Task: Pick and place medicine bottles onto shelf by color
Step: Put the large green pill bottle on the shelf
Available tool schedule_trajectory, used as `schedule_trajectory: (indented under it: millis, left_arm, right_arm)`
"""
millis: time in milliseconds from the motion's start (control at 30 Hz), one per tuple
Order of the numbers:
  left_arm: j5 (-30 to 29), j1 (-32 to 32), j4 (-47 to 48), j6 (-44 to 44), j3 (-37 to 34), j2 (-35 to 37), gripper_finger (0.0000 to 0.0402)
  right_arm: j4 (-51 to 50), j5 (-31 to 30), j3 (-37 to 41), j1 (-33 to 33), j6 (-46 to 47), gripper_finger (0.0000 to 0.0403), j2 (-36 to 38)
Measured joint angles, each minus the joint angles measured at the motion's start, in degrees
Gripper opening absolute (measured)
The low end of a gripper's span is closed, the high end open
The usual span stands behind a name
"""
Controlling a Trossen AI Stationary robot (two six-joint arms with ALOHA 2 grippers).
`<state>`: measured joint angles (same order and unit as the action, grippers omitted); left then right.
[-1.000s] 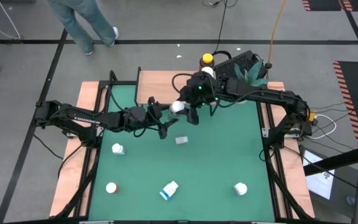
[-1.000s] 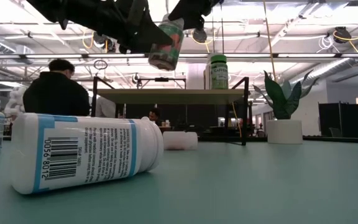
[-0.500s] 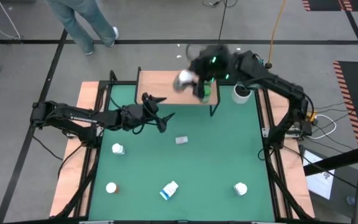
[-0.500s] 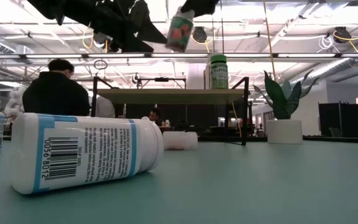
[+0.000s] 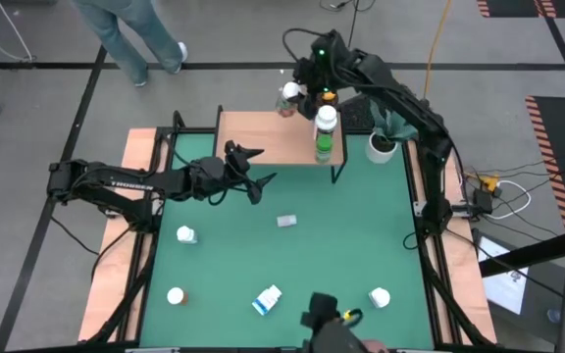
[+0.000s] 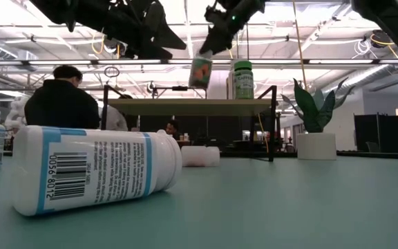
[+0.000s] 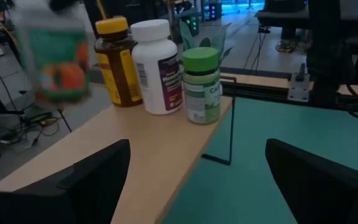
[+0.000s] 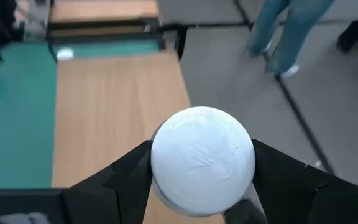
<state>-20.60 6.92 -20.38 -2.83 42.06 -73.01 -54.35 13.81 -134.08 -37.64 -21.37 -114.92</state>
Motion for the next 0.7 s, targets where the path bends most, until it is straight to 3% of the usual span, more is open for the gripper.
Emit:
schedule_trajectory:
  millis: [300,467,700]
  left_arm:
    - [0.5,2.6,-0.4,-1.5,0.0,0.0,0.0374]
    - [4.3,3.7,-0.3,-1.7,0.0,0.0,0.0374]
    - [4.5,3.7,-0.7,-1.2,0.0,0.0,0.0374]
  right_arm:
    - [-6.8,-0.1,0.0,-1.5,-1.6,0.0233,-2.4]
    - [-5.5,0.0,1.1,-1.7,-1.8,0.0233,-2.4]
    - [-1.1,0.2,6.3,-1.8,-1.8,0.0233,-2.3]
